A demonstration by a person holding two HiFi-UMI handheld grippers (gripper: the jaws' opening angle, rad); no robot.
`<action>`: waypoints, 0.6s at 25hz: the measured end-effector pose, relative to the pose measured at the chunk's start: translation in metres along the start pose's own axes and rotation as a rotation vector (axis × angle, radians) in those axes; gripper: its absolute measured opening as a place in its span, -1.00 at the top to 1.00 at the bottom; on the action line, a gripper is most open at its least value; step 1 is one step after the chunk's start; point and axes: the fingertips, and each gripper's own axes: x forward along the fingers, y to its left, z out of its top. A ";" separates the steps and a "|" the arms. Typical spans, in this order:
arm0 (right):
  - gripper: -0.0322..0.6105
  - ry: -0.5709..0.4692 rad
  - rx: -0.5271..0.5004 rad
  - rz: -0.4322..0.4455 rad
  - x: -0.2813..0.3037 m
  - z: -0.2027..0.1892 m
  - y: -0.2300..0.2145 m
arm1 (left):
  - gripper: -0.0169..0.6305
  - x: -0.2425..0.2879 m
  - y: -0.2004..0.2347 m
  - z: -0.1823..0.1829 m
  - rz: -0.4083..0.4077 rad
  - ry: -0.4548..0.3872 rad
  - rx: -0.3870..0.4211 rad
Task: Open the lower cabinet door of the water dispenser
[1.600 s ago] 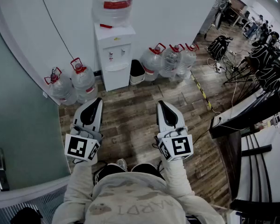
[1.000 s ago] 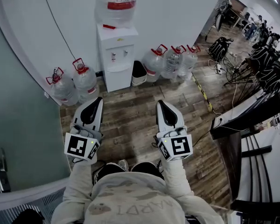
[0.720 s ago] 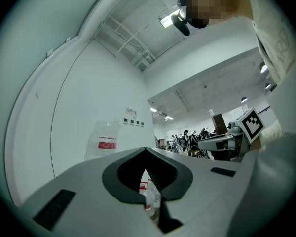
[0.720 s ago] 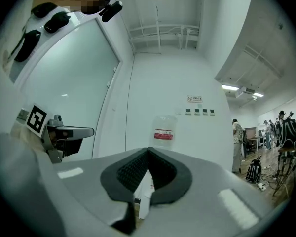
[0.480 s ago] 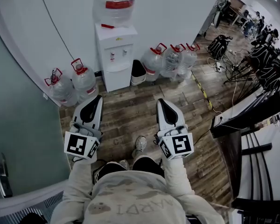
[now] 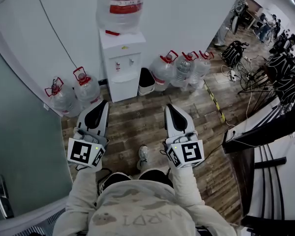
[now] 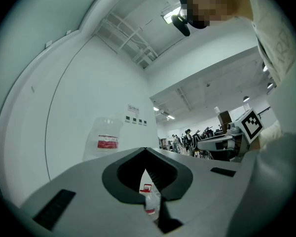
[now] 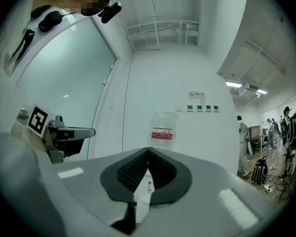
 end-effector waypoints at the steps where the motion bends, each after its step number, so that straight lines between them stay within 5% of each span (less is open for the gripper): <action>1: 0.87 0.000 0.000 0.003 0.008 -0.001 -0.006 | 0.94 0.009 0.003 -0.002 0.002 -0.001 0.000; 15: 0.87 -0.003 -0.004 0.087 0.108 -0.010 -0.085 | 0.94 0.118 0.036 -0.017 0.067 0.005 0.009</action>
